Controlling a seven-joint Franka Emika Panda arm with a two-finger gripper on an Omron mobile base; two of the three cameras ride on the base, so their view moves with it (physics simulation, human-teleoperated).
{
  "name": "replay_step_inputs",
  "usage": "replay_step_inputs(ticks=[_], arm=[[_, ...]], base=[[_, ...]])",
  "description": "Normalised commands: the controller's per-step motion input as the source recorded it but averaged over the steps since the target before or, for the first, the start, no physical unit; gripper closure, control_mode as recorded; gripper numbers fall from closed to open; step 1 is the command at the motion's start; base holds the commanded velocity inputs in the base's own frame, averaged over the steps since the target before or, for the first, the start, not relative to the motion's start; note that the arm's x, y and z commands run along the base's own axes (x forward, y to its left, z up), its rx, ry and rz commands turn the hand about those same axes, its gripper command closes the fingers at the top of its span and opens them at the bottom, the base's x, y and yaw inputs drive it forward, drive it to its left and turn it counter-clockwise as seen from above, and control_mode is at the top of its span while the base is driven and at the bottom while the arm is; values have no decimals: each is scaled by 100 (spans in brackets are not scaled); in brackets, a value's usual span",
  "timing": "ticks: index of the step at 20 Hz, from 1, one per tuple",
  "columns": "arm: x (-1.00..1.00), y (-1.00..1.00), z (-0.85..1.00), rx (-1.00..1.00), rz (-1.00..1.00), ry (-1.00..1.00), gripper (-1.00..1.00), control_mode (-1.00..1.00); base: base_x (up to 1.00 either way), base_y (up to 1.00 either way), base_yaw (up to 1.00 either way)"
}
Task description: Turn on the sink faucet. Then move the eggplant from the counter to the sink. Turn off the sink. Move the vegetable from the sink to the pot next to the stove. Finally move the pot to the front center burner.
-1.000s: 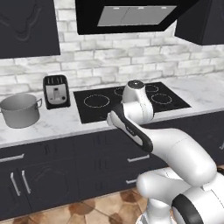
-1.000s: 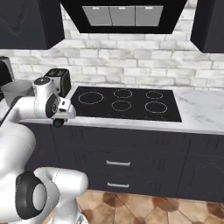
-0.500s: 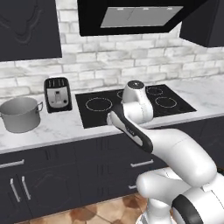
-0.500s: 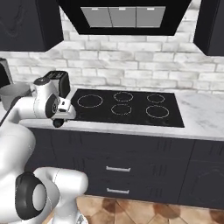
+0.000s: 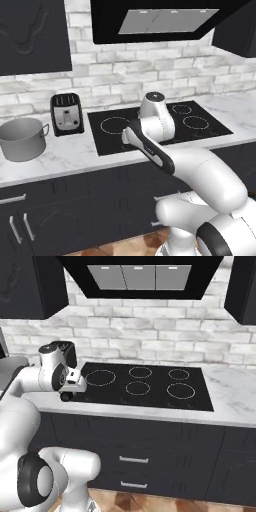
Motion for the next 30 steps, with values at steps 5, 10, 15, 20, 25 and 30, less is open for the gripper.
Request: replay_step_inputs(ticks=[5, 10, 15, 20, 25, 30], arm=[[0, 0, 0, 0, 0, 0, 100, 100], [0, 0, 0, 0, 0, 0, 100, 100], [0, 0, 0, 0, 0, 0, 100, 100], [0, 0, 0, 0, 0, 0, 100, 100], [0, 0, 0, 0, 0, 0, 100, 100], [0, 0, 0, 0, 0, 0, 100, 100]], base=[[41, 15, 0], [28, 28, 0], [2, 47, 0], [18, 43, 0], [41, 11, 1], [34, 21, 2]])
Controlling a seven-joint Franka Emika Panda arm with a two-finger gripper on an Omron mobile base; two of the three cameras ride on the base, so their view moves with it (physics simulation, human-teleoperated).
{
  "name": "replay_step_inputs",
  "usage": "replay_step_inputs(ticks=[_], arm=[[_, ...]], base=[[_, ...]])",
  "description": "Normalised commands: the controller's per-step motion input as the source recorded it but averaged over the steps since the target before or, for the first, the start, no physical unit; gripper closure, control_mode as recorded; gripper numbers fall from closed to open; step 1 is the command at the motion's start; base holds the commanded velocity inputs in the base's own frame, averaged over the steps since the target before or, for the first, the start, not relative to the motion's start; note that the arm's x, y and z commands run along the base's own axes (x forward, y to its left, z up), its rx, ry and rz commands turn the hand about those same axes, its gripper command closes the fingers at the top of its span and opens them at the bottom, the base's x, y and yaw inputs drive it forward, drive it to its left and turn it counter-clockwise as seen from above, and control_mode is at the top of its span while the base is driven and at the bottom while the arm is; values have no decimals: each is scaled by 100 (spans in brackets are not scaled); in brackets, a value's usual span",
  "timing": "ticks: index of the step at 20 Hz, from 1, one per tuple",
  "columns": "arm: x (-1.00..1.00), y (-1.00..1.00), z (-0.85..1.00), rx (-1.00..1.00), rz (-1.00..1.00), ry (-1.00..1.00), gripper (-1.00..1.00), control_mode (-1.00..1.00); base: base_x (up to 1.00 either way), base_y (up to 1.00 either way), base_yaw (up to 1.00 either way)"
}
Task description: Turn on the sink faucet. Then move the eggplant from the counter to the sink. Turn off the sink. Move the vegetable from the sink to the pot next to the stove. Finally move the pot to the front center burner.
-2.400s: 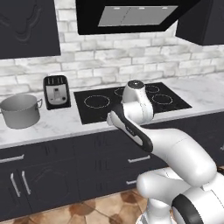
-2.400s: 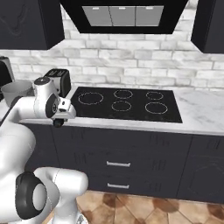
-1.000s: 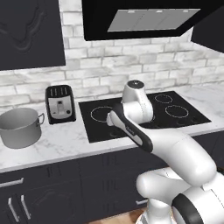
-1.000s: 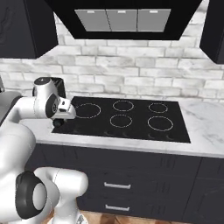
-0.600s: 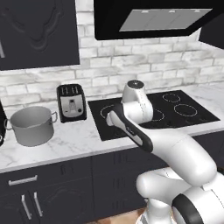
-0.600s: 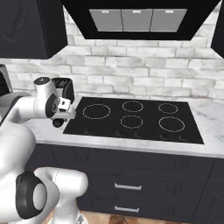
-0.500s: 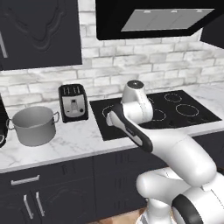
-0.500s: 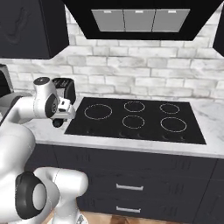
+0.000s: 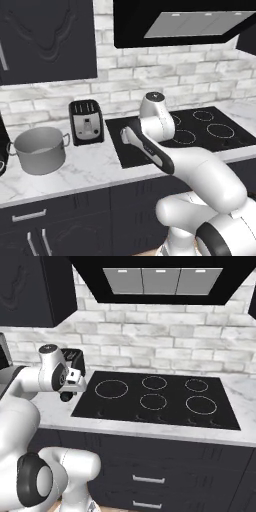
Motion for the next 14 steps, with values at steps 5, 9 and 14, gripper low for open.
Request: replay_step_inputs(ticks=[5, 9, 14], arm=[[0, 0, 0, 0, 0, 0, 100, 100], [0, 0, 0, 0, 0, 0, 100, 100], [0, 0, 0, 0, 0, 0, 100, 100]], base=[[29, 28, 2], [35, 32, 2], [38, 37, 4]])
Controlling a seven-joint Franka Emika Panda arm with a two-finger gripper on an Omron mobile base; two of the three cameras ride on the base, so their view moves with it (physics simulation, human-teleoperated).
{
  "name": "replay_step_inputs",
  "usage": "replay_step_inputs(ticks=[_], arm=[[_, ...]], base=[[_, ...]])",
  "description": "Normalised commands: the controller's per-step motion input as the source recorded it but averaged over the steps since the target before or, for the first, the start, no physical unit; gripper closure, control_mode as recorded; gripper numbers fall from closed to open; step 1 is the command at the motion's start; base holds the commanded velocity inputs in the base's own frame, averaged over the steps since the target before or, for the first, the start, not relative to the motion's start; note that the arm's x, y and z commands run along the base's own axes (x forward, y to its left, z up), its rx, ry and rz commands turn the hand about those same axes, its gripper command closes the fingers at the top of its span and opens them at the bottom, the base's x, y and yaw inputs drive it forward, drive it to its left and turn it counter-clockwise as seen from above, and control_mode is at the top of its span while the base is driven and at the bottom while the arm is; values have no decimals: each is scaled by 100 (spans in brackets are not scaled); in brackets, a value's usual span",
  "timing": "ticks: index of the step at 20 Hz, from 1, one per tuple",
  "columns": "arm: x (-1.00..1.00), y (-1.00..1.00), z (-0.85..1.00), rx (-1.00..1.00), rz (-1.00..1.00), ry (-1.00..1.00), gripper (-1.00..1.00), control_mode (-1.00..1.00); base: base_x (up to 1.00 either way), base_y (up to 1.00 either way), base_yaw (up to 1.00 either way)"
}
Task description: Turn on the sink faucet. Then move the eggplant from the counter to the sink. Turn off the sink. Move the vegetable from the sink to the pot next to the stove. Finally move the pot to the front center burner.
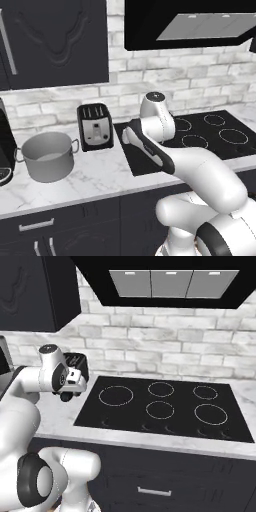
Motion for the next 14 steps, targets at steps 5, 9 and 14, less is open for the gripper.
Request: replay_step_inputs(ticks=[5, 9, 14], arm=[[0, 0, 0, 0, 0, 0, 100, 100], [0, 0, 0, 0, 0, 0, 100, 100], [0, 0, 0, 0, 0, 0, 100, 100]], base=[[40, 13, 5], [36, 5, 4], [26, 22, 1]])
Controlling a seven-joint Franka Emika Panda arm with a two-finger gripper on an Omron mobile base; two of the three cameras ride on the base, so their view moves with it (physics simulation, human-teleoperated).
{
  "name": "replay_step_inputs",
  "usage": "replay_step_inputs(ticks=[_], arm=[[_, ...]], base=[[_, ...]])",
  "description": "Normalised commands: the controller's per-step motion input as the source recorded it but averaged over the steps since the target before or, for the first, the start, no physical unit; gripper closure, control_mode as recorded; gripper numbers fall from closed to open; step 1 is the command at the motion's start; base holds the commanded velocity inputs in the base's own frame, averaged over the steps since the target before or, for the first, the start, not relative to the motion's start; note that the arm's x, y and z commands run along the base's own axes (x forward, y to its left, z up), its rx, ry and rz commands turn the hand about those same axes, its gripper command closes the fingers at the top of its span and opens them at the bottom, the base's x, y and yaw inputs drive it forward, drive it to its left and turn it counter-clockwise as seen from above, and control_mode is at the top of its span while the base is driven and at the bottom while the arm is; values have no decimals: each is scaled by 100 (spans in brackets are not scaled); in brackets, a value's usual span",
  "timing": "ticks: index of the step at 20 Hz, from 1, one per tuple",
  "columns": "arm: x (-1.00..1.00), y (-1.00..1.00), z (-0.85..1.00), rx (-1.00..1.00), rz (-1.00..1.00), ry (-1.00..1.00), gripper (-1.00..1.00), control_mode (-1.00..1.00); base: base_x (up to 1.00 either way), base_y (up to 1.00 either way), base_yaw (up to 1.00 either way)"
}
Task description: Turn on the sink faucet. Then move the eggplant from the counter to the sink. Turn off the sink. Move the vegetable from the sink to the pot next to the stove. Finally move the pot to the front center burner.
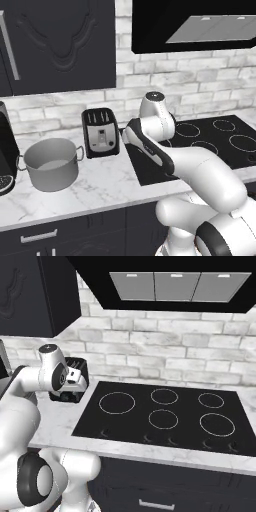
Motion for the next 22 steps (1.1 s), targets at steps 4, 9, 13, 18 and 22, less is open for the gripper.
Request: replay_step_inputs(ticks=[4, 9, 13, 18, 22], arm=[[0, 0, 0, 0, 0, 0, 100, 100], [0, 0, 0, 0, 0, 0, 100, 100], [-6, 4, 0, 0, 1, -3, 100, -100], [-52, 48, 0, -4, 3, -9, 100, -100], [-36, 85, -1, -7, 4, 0, 100, -100]], base=[[28, 10, 2], [19, 2, 2], [0, 0, 0], [0, 0, 0], [0, 0, 0]])
